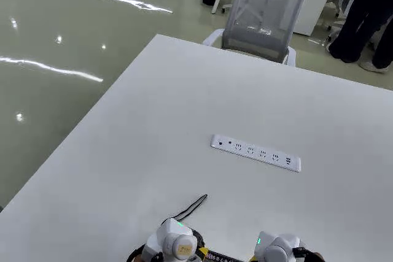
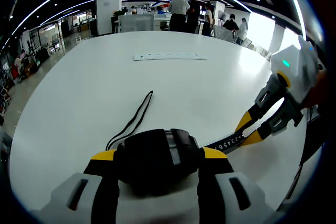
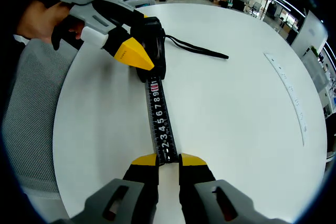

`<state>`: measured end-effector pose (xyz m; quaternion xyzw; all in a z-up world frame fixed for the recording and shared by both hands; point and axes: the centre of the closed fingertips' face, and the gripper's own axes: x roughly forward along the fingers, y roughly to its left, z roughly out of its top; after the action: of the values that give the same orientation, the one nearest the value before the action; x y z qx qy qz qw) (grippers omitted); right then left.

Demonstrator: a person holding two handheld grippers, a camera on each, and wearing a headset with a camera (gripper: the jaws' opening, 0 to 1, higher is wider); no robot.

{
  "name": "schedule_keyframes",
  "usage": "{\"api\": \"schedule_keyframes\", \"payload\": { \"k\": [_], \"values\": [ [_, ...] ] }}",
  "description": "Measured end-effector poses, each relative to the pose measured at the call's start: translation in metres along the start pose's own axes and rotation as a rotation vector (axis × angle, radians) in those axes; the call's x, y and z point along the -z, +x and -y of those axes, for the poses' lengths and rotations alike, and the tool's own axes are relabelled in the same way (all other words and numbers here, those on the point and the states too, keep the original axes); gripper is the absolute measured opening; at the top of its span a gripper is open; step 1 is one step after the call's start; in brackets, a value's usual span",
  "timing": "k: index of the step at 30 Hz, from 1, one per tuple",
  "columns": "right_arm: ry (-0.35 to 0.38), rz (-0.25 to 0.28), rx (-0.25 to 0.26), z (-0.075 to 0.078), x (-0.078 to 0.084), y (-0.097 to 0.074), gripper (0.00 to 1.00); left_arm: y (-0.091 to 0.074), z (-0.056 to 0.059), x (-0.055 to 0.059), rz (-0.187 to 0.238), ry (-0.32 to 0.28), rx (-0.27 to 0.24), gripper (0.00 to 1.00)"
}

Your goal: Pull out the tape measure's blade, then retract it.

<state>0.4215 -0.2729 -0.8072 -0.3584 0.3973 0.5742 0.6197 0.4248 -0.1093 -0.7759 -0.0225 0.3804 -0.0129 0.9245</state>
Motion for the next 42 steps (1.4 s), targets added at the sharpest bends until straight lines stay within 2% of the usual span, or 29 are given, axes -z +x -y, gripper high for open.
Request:
{"api": "schedule_keyframes", "payload": {
  "k": [42],
  "values": [
    [-0.002,0.023,-0.003,-0.004,-0.027,0.016,0.12,0.001,-0.002,0.001,0.008,-0.003,0.000,0.57]
  ]
}}
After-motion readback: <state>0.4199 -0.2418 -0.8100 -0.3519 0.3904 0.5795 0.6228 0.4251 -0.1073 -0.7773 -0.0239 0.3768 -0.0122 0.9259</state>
